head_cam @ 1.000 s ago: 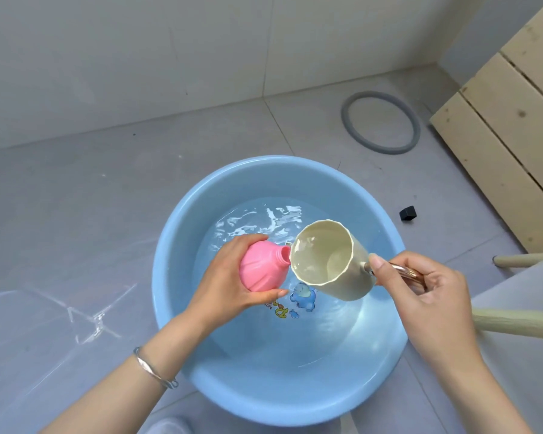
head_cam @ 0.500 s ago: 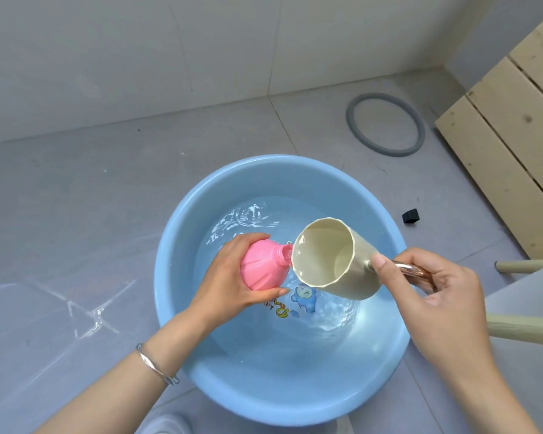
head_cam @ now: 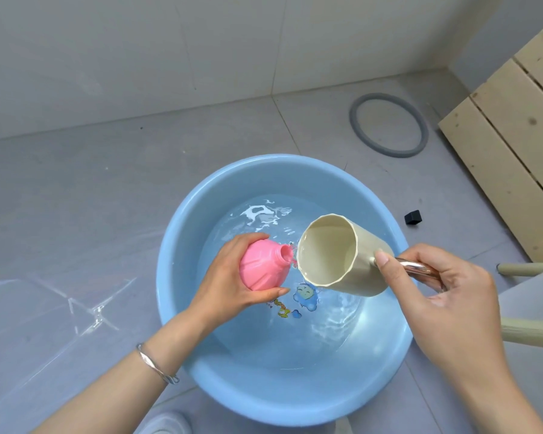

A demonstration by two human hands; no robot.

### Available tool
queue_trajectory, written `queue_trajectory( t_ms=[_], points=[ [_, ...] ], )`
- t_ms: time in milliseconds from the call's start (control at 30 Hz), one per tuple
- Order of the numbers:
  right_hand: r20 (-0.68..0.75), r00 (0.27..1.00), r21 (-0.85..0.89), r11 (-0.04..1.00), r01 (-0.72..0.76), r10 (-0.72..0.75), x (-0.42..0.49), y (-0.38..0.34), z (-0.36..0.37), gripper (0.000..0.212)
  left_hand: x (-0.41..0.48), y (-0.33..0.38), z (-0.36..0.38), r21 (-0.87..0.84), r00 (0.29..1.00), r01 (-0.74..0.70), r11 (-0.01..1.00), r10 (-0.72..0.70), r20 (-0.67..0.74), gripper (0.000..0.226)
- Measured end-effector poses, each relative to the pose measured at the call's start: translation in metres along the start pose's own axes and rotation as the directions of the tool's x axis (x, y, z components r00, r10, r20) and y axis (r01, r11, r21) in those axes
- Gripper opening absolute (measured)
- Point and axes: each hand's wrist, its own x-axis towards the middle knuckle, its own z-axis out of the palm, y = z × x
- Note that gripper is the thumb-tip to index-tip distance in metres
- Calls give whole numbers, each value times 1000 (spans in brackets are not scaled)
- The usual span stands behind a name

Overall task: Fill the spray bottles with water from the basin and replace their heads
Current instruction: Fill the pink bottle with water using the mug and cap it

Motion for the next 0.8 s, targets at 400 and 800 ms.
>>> queue_trajectory(
  t_ms=[400,800],
  points=[
    [-21,994,-115,988,101,-104,2,-4,0,28,0,-1,1,18,1000,-23,1000,23,-12,81],
    [-9,980,-203,960,191,-197,4,-2,4,31,-2,-5,2,89,998,-29,996,33,-50,77]
  ],
)
